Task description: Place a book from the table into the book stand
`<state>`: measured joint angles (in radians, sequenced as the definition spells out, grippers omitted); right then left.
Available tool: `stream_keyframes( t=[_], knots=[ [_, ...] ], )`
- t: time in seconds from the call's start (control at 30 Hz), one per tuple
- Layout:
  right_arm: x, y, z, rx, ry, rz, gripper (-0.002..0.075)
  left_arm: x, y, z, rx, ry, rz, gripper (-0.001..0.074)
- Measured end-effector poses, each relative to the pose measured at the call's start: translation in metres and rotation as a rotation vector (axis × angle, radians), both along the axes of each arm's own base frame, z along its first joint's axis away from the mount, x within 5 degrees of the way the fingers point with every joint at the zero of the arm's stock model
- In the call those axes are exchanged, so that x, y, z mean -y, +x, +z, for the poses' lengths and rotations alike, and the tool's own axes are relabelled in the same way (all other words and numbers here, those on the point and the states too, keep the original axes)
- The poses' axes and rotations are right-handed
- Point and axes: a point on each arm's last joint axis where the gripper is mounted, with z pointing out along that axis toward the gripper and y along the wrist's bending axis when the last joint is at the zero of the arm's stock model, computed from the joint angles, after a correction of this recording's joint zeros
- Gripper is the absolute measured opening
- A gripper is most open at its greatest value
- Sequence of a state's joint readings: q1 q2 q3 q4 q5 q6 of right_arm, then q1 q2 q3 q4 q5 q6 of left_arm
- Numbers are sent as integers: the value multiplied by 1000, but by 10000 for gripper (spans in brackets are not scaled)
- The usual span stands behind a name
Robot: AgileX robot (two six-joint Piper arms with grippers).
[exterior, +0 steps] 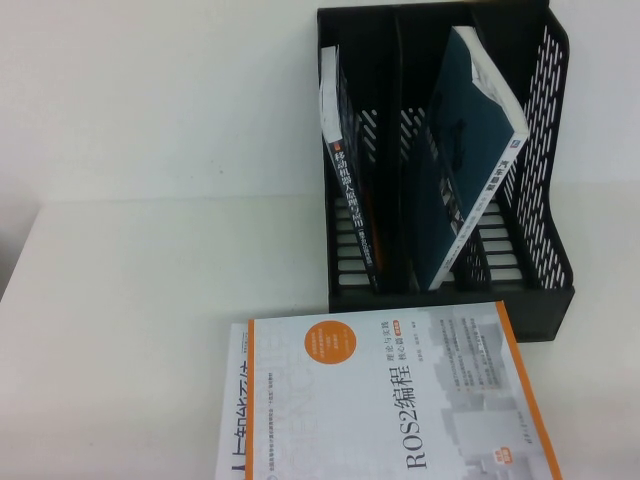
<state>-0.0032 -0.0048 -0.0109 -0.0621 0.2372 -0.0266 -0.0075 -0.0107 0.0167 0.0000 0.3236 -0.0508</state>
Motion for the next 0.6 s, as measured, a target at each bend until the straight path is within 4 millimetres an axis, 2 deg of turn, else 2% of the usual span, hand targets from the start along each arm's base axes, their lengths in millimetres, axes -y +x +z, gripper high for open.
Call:
stream_keyframes(
  t=[0.17,0.6],
  knots=[
    [4,-2,-20,-119,48,-88,-2,0,0,0,-2,0,0,-2],
    [4,-3,-20,-130,53,-93,-3,0,0,0,-4,0,0,-2]
  ],
)
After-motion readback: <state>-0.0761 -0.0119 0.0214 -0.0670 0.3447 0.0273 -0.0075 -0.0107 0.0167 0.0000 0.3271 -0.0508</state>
